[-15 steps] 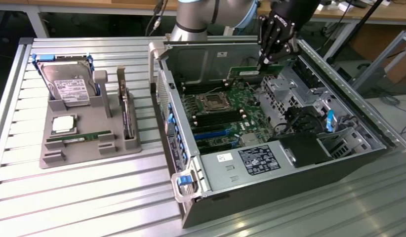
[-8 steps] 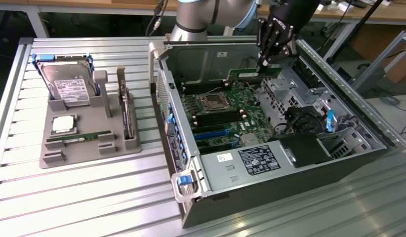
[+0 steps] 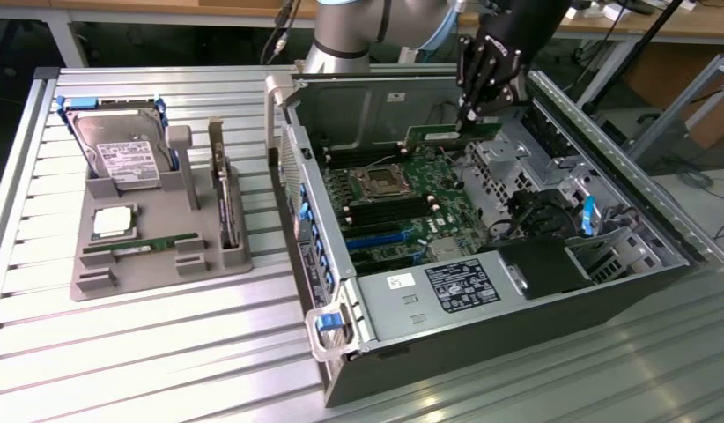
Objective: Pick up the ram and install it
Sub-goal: 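Insert the ram into the slot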
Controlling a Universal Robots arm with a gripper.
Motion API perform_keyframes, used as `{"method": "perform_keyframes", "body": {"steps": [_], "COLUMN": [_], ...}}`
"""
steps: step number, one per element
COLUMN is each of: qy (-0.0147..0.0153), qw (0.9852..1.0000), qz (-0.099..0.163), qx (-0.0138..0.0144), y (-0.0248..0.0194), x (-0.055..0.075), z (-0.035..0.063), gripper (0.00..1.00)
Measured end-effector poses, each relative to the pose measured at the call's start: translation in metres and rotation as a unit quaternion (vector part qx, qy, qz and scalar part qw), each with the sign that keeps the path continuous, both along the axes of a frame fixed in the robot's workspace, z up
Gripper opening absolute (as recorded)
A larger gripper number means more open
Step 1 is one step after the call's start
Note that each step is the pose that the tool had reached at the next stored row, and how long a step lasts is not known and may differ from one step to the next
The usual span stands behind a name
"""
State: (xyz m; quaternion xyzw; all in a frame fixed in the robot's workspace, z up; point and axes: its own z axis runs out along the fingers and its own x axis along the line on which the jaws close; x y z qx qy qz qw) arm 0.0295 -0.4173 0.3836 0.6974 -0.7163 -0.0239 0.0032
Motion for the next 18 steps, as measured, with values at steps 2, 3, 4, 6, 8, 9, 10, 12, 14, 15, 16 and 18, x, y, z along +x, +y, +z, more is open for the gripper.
{"method": "perform_keyframes", "body": {"steps": [2, 3, 4, 6, 8, 9, 10, 12, 14, 15, 16, 18], "qy": [0.0000, 0.0000, 0.0000, 0.0000, 0.0000, 0.0000, 0.0000, 0.0000, 0.0000, 0.0000, 0.0000, 0.0000], "qw": [1.0000, 1.0000, 1.0000, 1.0000, 1.0000, 1.0000, 1.0000, 1.0000, 1.0000, 1.0000, 1.0000, 1.0000], "qz": [0.000, 0.000, 0.000, 0.000, 0.000, 0.000, 0.000, 0.000, 0.000, 0.000, 0.000, 0.000], "qx": [0.0000, 0.0000, 0.0000, 0.0000, 0.0000, 0.0000, 0.0000, 0.0000, 0.0000, 0.0000, 0.0000, 0.0000], "y": [0.0000, 0.0000, 0.0000, 0.0000, 0.0000, 0.0000, 0.0000, 0.0000, 0.0000, 0.0000, 0.0000, 0.0000], "x": [0.000, 0.000, 0.000, 0.000, 0.000, 0.000, 0.000, 0.000, 0.000, 0.000, 0.000, 0.000], "z": [-0.0013, -0.0018, -0.0025, -0.0038, -0.0052, -0.0056, -0.0066, -0.0079, -0.0085, -0.0090, -0.0095, -0.0107], "gripper": [0.13, 0.13, 0.13, 0.13, 0.13, 0.13, 0.13, 0.13, 0.13, 0.13, 0.13, 0.13]}}
